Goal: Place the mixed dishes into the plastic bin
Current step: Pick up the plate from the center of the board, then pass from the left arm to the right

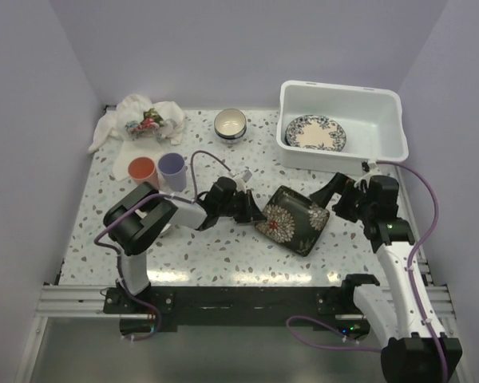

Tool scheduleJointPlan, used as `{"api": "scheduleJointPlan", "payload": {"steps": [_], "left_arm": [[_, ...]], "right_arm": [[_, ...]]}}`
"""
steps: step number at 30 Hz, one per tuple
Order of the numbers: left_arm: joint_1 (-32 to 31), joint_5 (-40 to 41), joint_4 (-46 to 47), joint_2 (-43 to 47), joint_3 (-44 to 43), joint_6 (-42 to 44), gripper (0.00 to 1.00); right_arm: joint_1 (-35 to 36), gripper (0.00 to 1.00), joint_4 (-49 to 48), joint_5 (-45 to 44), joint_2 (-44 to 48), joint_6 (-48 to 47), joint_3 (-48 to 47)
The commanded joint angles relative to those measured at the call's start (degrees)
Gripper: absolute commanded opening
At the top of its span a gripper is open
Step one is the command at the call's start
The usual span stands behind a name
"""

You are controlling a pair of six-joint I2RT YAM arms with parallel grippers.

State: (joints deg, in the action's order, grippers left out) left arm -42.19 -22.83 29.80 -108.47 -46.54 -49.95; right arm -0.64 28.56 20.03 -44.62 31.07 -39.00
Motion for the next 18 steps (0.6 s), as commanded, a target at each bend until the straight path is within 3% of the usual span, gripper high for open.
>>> {"api": "scheduleJointPlan", "payload": {"steps": [1, 11, 18], "left_arm": [[2.81, 2.61, 6.85, 7.99, 4.52, -2.95, 0.00], [3.96, 8.41, 8.16, 18.81, 10.59, -8.22, 0.00], [4.23, 8.15, 14.40, 22.33, 14.11, -13.85, 0.00]], "right_arm": [[0.21, 0.98, -2.71, -0.17, -0.38, 1.71, 1.56], [0.12, 0.97, -5.70, 0.53, -0.55, 4.79, 4.55], [0.21, 0.95, -11.85, 4.92, -2.66, 9.35, 9.98]]}}
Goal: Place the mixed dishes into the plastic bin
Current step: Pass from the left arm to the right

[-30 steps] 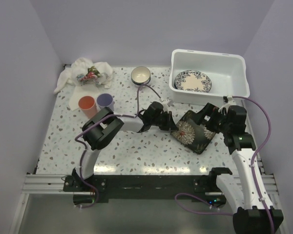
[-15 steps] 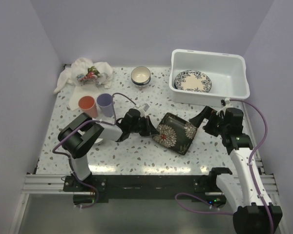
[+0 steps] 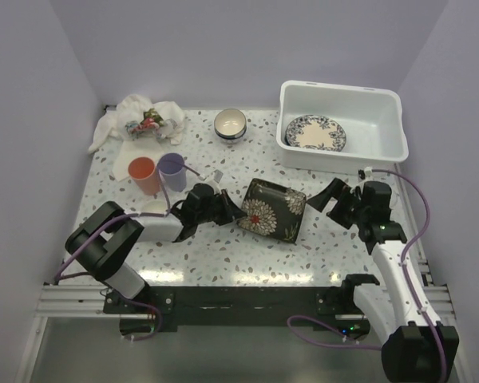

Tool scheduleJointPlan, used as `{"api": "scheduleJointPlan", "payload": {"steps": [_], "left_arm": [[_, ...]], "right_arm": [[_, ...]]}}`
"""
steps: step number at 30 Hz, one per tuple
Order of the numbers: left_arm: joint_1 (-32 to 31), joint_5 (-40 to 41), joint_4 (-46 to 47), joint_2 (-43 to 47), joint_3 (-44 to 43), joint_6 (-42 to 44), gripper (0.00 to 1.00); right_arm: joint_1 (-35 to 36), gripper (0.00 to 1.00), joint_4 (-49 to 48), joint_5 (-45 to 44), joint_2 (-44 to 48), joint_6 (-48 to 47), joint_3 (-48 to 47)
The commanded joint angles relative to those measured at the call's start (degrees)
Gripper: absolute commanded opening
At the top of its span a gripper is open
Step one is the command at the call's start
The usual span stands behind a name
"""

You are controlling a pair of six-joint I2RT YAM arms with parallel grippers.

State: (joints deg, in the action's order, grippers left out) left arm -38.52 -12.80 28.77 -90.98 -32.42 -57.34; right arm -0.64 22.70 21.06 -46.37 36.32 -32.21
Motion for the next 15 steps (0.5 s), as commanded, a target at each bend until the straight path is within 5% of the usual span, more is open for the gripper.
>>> {"api": "scheduleJointPlan", "payload": {"steps": [1, 15], "left_arm": [[0.47, -2.05, 16.30, 5.19, 0.17, -7.69, 0.00], [-0.58, -4.52, 20.44, 8.45, 0.61, -10.07, 0.00]], "right_arm": [[0.21, 0.95, -6.87, 4.42, -1.26, 4.72, 3.72], [0.21, 0.89, -17.95, 10.32, -6.98, 9.83, 7.86]]}}
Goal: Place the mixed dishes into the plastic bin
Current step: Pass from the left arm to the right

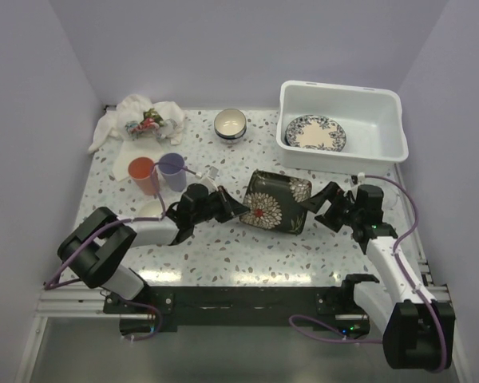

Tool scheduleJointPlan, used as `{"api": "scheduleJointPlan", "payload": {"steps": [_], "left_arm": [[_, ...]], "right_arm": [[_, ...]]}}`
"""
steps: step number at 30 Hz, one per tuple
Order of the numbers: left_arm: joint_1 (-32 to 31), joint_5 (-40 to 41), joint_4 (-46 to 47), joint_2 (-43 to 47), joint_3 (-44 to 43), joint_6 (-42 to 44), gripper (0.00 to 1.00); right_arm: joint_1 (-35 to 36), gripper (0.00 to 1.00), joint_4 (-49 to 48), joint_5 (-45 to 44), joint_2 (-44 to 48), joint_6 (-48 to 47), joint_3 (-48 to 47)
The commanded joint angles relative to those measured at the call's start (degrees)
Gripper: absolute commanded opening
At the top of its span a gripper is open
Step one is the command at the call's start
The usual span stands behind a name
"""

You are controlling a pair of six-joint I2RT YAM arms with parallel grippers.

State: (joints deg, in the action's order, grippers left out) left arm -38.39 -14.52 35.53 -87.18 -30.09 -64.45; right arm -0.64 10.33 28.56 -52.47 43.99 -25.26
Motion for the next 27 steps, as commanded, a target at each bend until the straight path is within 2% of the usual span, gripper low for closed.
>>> {"api": "scheduleJointPlan", "payload": {"steps": [1, 7, 11, 13, 16, 17, 19, 20, 22, 23, 24, 25, 27], "left_arm": [[-0.98, -2.70, 13.60, 4.65, -1.90, -2.88, 0.00], [-2.39, -2.70, 13.25, 4.56, -2.96, -2.35, 0.00], [-2.92, -2.53, 13.95, 5.00, -2.96, -2.44, 0.00], [-3.09, -2.09, 14.48, 5.44, -2.79, -2.61, 0.00], [-3.09, -2.17, 15.01, 5.53, -2.79, -2.70, 0.00], [-3.18, -2.26, 15.10, 5.61, -2.87, -2.88, 0.00], [-3.09, -2.26, 15.01, 5.61, -2.79, -2.62, 0.00], [-3.18, -2.26, 14.83, 5.79, -2.79, -2.35, 0.00], [-3.01, -1.91, 14.13, 6.14, -2.52, -1.21, 0.00], [-2.92, -1.48, 13.61, 6.92, -2.17, -0.51, 0.03], [-2.83, -1.21, 12.91, 7.37, -2.00, 1.58, 0.07], [-2.74, -0.25, 10.46, 8.07, -1.99, 2.82, 0.16], [-2.30, 0.81, 7.64, 10.44, -1.91, 6.76, 0.25]], "right_arm": [[0.21, 0.88, -5.84, 3.08, -1.06, 2.07, 1.00], [0.21, 0.76, -7.07, 4.14, -2.02, 1.80, 1.26], [0.21, 0.60, -8.30, 5.28, -2.55, 2.33, 1.35], [0.21, 0.55, -8.48, 5.46, -2.73, 2.42, 1.26], [0.21, 0.40, -8.48, 6.16, -2.99, 2.33, 1.17], [0.12, 0.32, -8.39, 6.33, -2.82, 2.24, 1.09], [0.12, 0.23, -7.52, 6.42, -2.38, 2.07, 0.91], [0.20, 0.14, -7.08, 6.25, -2.03, 1.98, 0.39], [0.21, 0.05, -5.85, 6.07, -0.97, 2.07, -0.14], [0.21, 0.00, -5.41, 5.99, -0.71, 2.15, -0.93], [0.21, 0.00, -4.97, 5.90, -0.10, 2.24, -1.54], [0.12, 0.00, -4.10, 5.90, 0.26, 2.24, -1.99], [0.21, 0.00, -3.21, 5.81, 0.61, 2.42, -4.09]]}}
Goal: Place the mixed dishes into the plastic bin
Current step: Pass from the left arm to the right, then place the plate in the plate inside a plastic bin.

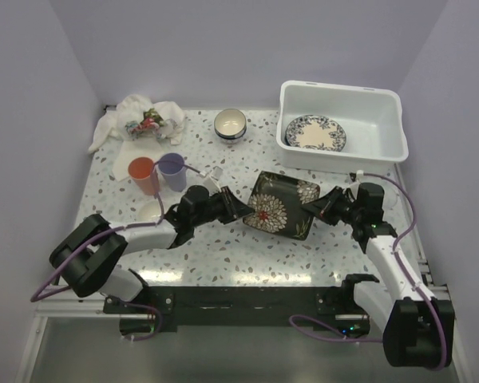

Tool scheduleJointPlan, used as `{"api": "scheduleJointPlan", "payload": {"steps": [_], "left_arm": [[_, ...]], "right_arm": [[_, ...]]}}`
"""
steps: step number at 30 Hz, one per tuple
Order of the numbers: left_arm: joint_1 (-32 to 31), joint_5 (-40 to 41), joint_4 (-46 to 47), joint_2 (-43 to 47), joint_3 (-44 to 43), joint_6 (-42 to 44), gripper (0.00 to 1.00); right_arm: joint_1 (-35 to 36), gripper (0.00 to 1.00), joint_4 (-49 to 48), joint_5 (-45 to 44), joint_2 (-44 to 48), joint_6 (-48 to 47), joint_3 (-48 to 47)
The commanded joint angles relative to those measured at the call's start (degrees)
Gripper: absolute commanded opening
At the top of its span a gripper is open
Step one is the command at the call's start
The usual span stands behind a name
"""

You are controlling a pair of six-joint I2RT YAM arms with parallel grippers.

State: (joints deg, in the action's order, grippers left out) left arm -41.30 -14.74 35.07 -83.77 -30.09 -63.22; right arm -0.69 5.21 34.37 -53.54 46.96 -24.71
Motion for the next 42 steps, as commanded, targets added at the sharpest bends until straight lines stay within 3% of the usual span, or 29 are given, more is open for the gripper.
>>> {"api": "scheduleJointPlan", "payload": {"steps": [1, 7, 10, 13, 21, 28, 42], "left_arm": [[0.78, 2.34, 5.39, 8.00, -1.73, 6.87, 0.34], [1.75, 12.68, -10.68, 17.92, -2.87, 19.87, 0.73], [1.92, 20.42, -20.43, 22.93, -5.42, 28.04, 0.88], [1.84, 28.15, -27.65, 28.47, -6.74, 34.64, 0.94], [1.84, 42.59, -40.42, 45.52, -2.79, 42.65, 0.96], [1.84, 48.75, -46.94, 54.49, -1.30, 45.64, 0.97], [2.01, 48.05, -43.95, 48.97, -0.50, 47.31, 0.96]], "right_arm": [[0.16, 0.00, 2.60, 0.00, 2.12, -0.47, -5.34], [0.25, 0.00, 4.54, 0.43, 1.69, 0.06, -12.11], [0.25, 0.00, 5.59, 0.08, 0.19, -0.20, -16.06], [0.25, 0.00, 6.39, -0.09, -2.35, -1.43, -20.80], [-2.64, 0.00, 4.37, -1.32, -12.01, -1.44, -33.99], [-9.24, 0.00, -6.95, -1.06, -21.49, 5.33, -39.17], [-13.02, 0.00, -20.12, -4.75, -41.64, 11.04, -48.33]]}}
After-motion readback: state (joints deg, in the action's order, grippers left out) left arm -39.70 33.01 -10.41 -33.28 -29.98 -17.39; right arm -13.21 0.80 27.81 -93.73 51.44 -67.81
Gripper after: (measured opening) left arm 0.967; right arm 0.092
